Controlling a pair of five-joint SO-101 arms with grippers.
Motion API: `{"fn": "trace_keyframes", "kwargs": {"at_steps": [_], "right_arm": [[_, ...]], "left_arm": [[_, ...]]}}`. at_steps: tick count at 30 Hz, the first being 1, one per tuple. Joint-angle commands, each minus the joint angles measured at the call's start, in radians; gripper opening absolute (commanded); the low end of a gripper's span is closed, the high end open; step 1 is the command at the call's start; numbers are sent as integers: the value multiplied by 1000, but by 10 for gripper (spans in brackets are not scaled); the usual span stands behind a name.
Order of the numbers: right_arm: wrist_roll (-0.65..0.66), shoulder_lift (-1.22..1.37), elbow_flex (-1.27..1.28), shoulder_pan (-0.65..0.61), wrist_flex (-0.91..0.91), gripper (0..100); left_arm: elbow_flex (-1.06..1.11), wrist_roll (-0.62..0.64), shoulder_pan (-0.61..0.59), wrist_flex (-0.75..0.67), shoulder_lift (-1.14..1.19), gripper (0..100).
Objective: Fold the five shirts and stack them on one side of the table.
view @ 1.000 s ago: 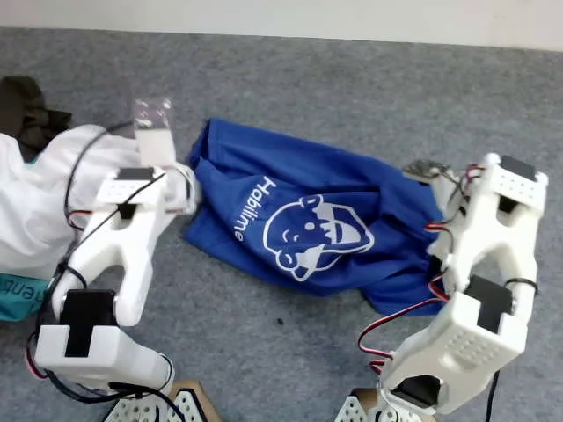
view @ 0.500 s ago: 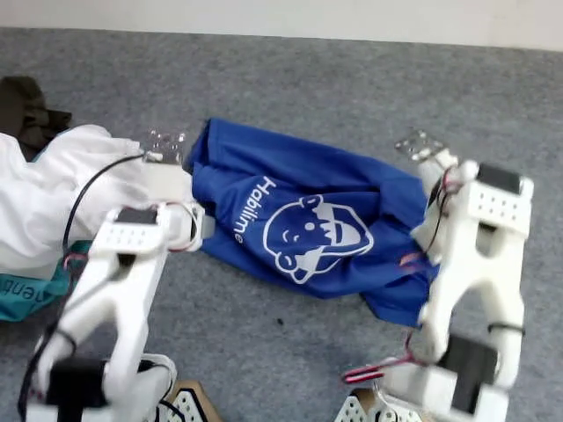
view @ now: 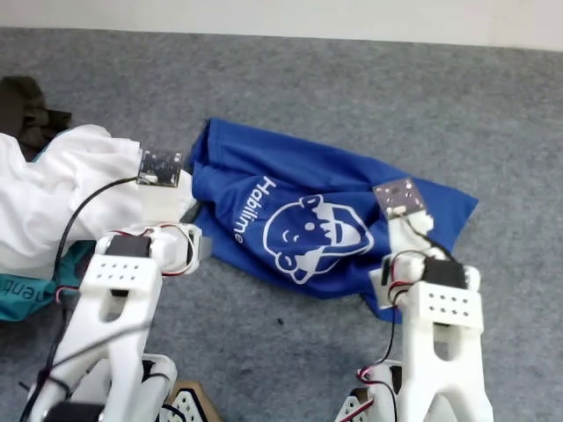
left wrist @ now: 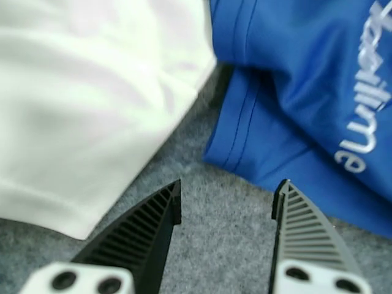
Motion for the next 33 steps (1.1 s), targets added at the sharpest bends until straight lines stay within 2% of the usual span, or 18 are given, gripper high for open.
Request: {"fn": "trace_keyframes", "kwargs": {"at_steps": [1,5,10,14,17,21,25,30,33], "right_arm": [[-150,-44,2,-15,15,228],[-269,-67,-88,30,111,228],[-276,-173,-194,51,234,228],[-276,-269,-275,54,302,228],[-276,-329,-325,51,371,228],[-276,-390,-383,54,506,228],[-278,-441,-440,59,638,228],[-276,-541,-415,127,605,228],[-276,-608,-283,127,486,228]], "left_arm": [[-99,0,15,14,110,258],[-176,43,15,43,249,258],[-196,71,15,41,272,258],[-191,71,7,63,206,258],[-196,68,-28,158,99,258],[-191,64,-74,367,-71,261],[-189,64,-81,485,-219,262],[-191,64,-81,575,-377,262],[-191,63,-81,623,-464,262]]}}
